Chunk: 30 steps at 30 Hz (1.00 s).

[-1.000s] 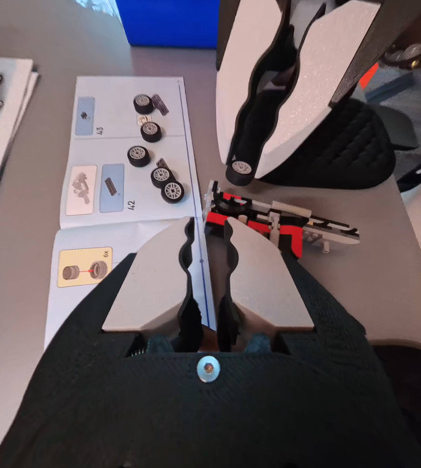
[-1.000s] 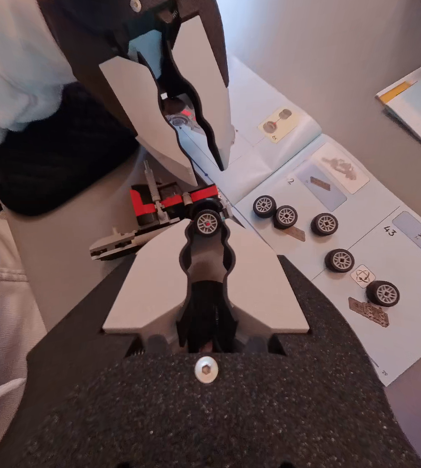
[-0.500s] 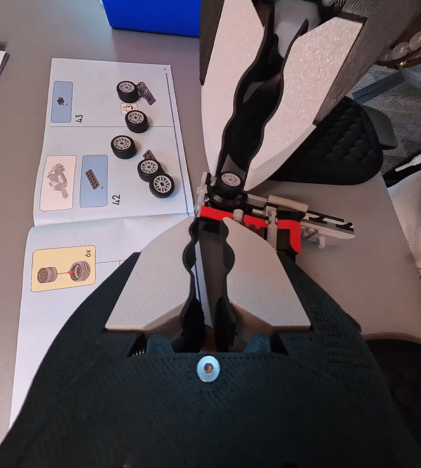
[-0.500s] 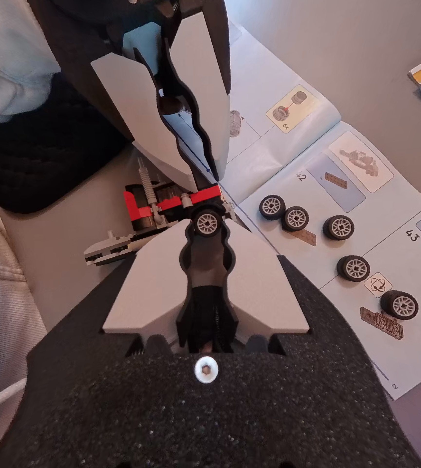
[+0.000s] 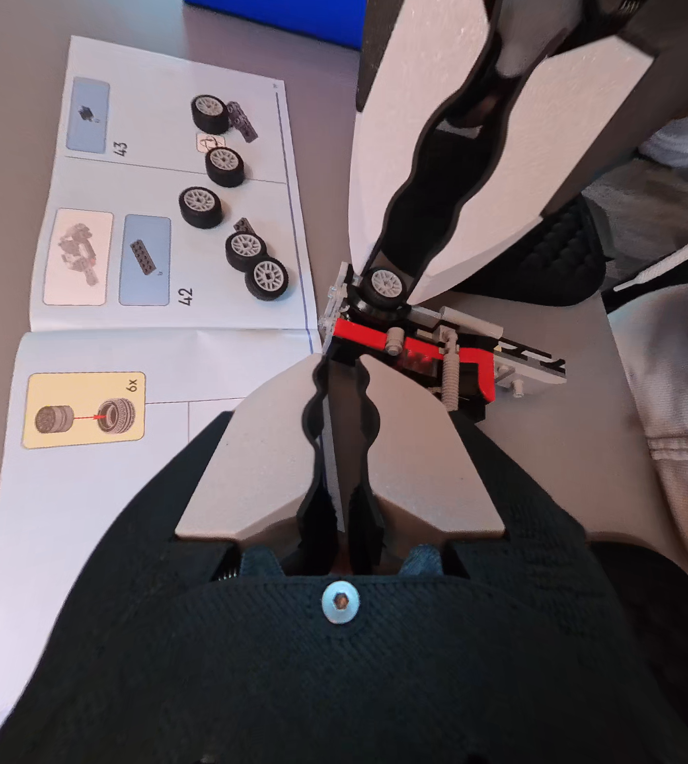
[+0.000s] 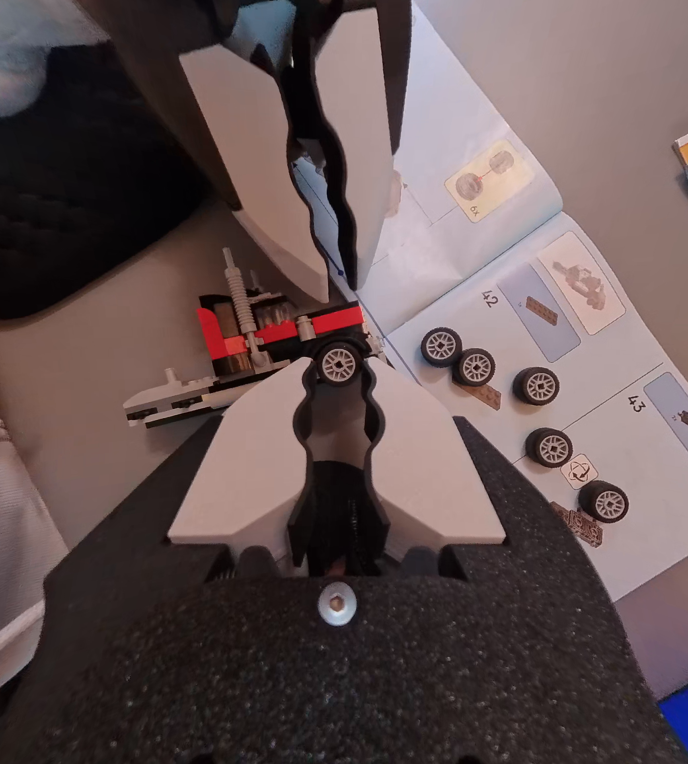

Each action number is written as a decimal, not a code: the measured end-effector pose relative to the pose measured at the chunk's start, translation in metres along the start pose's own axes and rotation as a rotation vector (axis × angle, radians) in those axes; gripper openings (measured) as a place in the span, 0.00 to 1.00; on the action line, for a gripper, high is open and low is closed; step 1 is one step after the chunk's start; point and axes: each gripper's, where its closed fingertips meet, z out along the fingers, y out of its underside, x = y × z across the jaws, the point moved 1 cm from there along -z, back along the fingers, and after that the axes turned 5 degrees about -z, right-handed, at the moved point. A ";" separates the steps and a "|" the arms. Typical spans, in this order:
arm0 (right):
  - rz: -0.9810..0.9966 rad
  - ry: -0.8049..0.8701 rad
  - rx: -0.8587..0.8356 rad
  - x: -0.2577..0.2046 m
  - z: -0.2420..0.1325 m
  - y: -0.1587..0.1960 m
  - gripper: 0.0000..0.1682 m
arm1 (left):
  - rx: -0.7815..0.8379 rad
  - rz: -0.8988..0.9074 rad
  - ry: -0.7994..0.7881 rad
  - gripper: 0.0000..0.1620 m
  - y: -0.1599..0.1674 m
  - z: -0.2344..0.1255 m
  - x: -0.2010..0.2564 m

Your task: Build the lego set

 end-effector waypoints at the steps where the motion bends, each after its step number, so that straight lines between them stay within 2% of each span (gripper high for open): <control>1: 0.002 -0.006 -0.002 0.000 0.000 0.000 0.12 | -0.005 0.005 0.007 0.07 0.001 0.002 0.001; 20: -0.017 -0.055 -0.037 0.000 0.001 0.001 0.12 | -0.004 0.032 0.035 0.03 0.002 0.007 0.005; 30: 0.082 -0.087 -0.032 0.001 0.003 -0.002 0.12 | -0.024 0.043 0.017 0.02 0.006 0.007 0.002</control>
